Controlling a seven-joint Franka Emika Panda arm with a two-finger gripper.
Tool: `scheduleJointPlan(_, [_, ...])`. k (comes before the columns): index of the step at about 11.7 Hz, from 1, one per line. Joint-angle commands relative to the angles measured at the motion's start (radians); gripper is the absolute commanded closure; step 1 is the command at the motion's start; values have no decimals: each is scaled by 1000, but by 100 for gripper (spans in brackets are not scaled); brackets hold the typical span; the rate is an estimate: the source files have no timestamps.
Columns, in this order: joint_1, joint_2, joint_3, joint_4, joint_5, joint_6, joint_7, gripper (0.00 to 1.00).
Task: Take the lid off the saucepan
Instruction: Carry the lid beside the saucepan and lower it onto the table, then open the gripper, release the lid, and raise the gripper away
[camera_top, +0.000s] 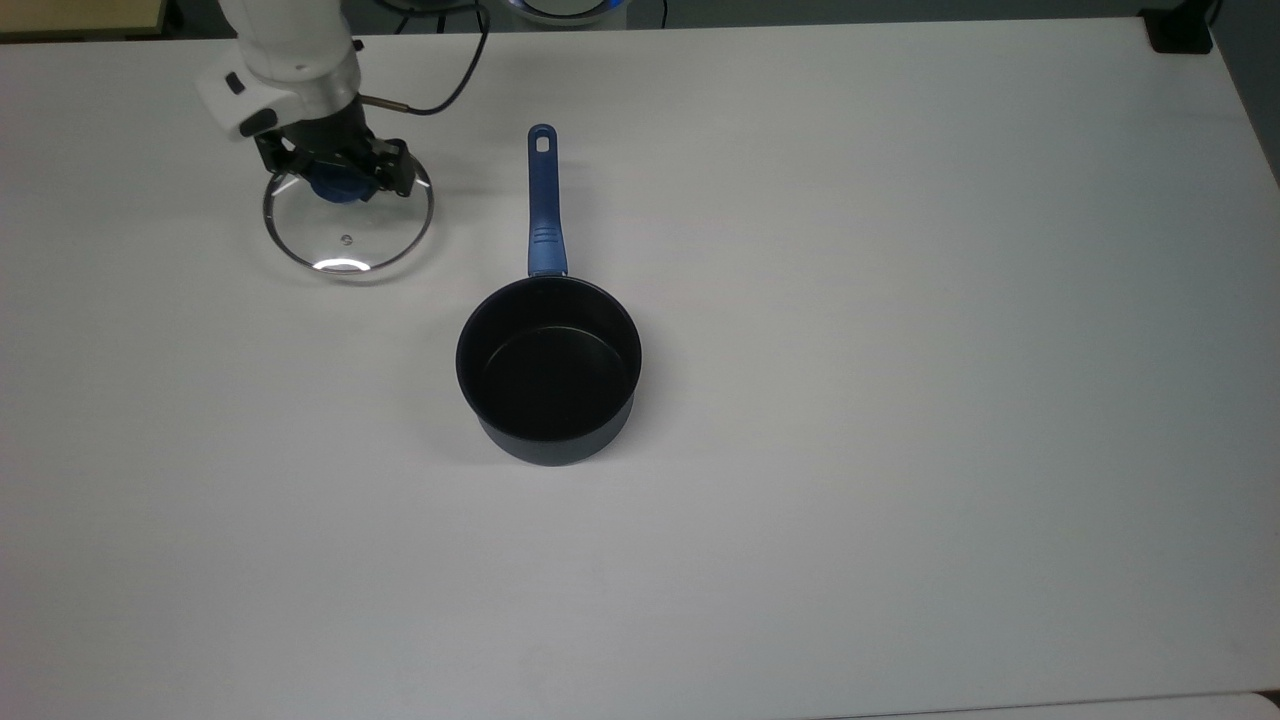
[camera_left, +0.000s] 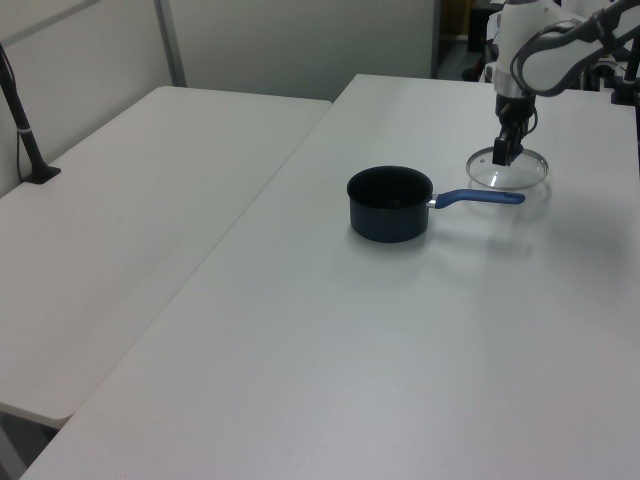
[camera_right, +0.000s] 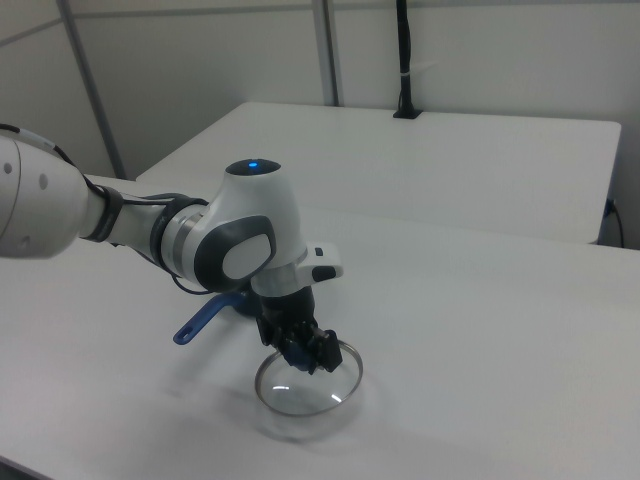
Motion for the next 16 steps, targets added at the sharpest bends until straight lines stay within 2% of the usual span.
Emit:
scheduleJointPlan(1, [17,1,1,-17,13,14,3,66])
scheduleJointPlan(2, [21,5,1,-15,13,4,5,48])
scheduleJointPlan(4, [21,2,1,-9,13,-28,34,3])
scheduleJointPlan(7, [31,-11,2,49,13,-117,84,0])
scheduleJointPlan(8, [37,-28,19,87,13,-163,112,0])
scheduleJointPlan(10, [54,-60,64,232,15,-315,175,0])
scheduleJointPlan(12, [124,-62,74,410,21,-452,266,0])
scheduleJointPlan(14, [195,-71,68,538,22,-591,278,0])
scheduleJointPlan(16, [281,-111,27,564,47,-671,279,0])
